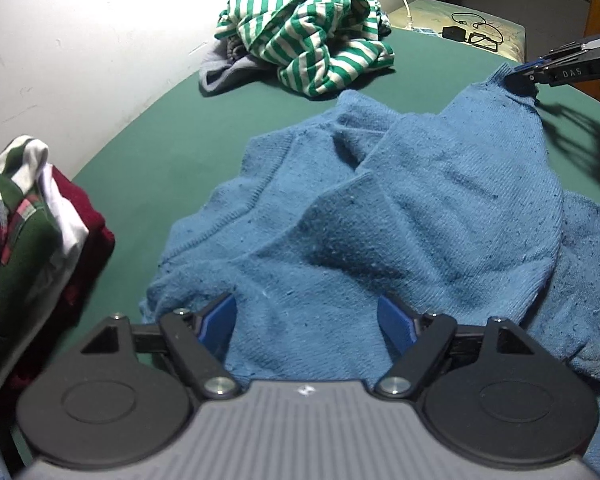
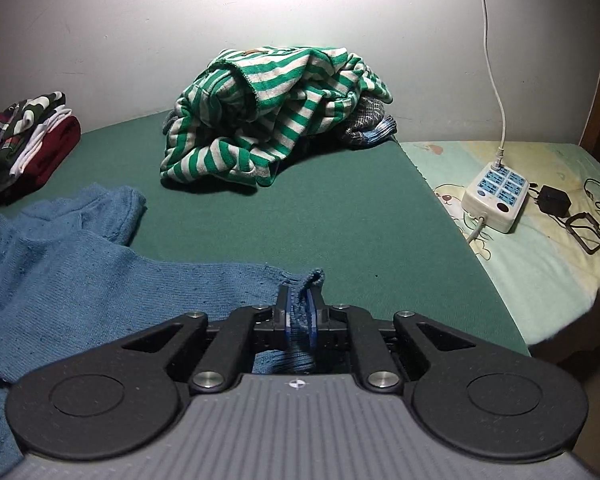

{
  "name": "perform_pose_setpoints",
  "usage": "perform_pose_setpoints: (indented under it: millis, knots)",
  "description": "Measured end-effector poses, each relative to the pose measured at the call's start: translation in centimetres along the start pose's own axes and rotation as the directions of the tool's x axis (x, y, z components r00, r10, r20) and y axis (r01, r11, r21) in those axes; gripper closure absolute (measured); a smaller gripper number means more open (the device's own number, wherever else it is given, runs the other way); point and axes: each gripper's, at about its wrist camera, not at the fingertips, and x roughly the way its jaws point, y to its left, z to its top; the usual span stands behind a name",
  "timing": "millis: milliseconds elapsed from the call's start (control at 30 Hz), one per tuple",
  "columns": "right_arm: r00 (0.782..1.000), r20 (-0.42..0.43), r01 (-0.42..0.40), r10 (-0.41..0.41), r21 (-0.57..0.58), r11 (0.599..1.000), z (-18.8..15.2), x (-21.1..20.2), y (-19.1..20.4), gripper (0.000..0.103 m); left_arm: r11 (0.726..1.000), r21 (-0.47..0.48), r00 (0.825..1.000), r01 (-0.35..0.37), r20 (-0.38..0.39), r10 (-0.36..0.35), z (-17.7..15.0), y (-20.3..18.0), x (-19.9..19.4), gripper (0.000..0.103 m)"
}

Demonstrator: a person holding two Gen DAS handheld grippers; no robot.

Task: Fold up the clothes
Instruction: 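Grasp the ribbed cuff with the right gripper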

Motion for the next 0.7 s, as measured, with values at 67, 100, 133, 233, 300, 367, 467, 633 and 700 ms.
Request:
perform_pose_setpoints:
  millis: [67,100,133,233,300,367,467,633,700]
  knots:
    - [1.0,-0.008,0.025,-0.025,-0.004,1.0,-0.1,0.3,0.0,0.062,1.0,-0.001,1.0,0.008,0.005,-0.008,0.0,0.1,0.1,0.021]
    - [0.999,-0.01,0.034,-0.034,-0.007,0.999,-0.2,0.5,0.0,0.062,1.0,-0.001,1.0,0.011,0.007,-0.011,0.0,0.2,0.2,0.02]
    - [0.999,-0.012,0.042,-0.042,-0.004,0.999,-0.3,0.7,-0.1,0.062,1.0,-0.003,1.0,0.015,0.009,-0.015,0.0,0.3,0.2,0.019]
    - [0.998,-0.016,0.055,-0.054,0.023,0.998,-0.4,1.2,-0.4,0.061,0.999,-0.013,0.999,0.029,0.013,-0.029,-0.2,0.8,0.4,0.016]
    - [0.999,-0.017,0.045,-0.045,0.041,0.998,-0.2,1.3,-0.7,0.061,0.999,-0.019,0.999,0.041,0.017,-0.04,-0.3,1.0,0.5,0.015]
    - [0.999,-0.017,0.036,-0.035,0.056,0.998,0.1,1.5,-0.9,0.073,0.999,-0.02,0.999,0.048,0.02,-0.048,-0.3,1.2,0.6,0.015]
    - [1.0,-0.015,0.025,-0.024,0.045,0.999,0.9,1.1,-1.0,0.098,0.998,-0.007,0.998,0.056,0.024,-0.056,-0.3,1.1,0.4,0.019]
    - [0.995,0.089,0.05,-0.047,-0.035,0.998,3.6,-1.9,-0.3,0.098,0.995,0.022,0.994,0.095,0.052,-0.096,0.0,1.1,-1.4,0.022]
    - [0.987,0.144,0.072,-0.064,-0.051,0.996,5.1,-3.4,-0.3,0.099,0.993,0.03,0.992,0.112,0.061,-0.113,0.1,1.3,-2.1,0.022]
